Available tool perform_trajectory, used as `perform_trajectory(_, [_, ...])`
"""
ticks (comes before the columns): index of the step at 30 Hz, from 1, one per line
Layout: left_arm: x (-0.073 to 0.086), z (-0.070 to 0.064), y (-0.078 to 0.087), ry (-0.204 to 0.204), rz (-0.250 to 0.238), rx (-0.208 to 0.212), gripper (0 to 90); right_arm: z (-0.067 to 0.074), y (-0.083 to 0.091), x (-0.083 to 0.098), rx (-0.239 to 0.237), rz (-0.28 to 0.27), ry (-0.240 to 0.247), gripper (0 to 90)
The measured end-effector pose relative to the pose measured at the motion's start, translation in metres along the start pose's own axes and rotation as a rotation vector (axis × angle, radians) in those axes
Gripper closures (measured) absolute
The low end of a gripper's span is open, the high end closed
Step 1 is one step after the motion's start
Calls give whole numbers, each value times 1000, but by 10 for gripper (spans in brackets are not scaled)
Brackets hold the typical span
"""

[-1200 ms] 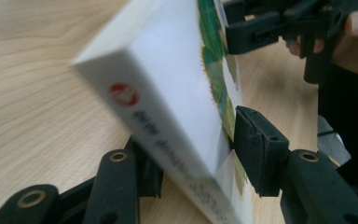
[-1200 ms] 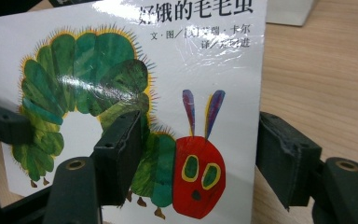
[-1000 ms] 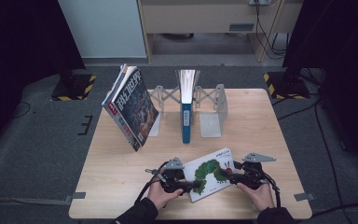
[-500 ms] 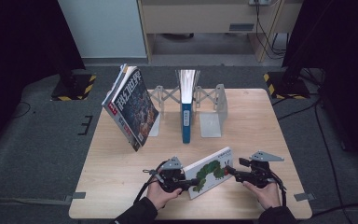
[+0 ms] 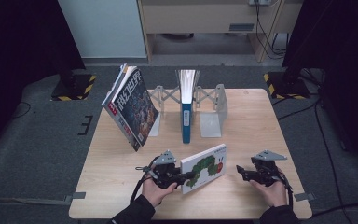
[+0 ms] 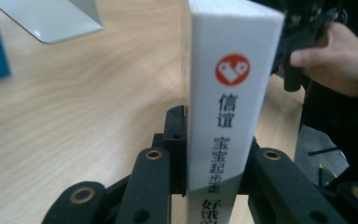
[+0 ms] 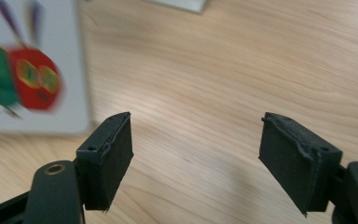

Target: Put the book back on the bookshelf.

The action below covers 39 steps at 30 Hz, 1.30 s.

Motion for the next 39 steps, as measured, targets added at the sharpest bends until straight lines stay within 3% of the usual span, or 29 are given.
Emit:
perform_trajectory(5, [-9,5,9,8,-36,-11,742,-12,-3,11,41,65,15,231])
perform_trajectory(16, [-27,10,24,15,-101,-37,742,-17,-9,26,58,144,42,189])
perform_trajectory(24, [-37,10,27,8,-99,-58,744,-19,-13,27,57,109,18,135])
perform_trajectory(32, [-60,18,28,-4,-152,-120,744,-19,-14,27,54,83,21,118])
perform_trajectory(39, [-80,21,24,-2,-197,-145,744,-19,-14,27,55,70,15,108])
Point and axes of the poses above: each handheld gripper's, and its own axes: y roughly backward along the jaws, x roughly out of its underside, z roughly to its left, the point moved 10 cm from there along -y, roughly forward along the jaws, and after that the axes turned 3 degrees about x, right-handed, at the moved point
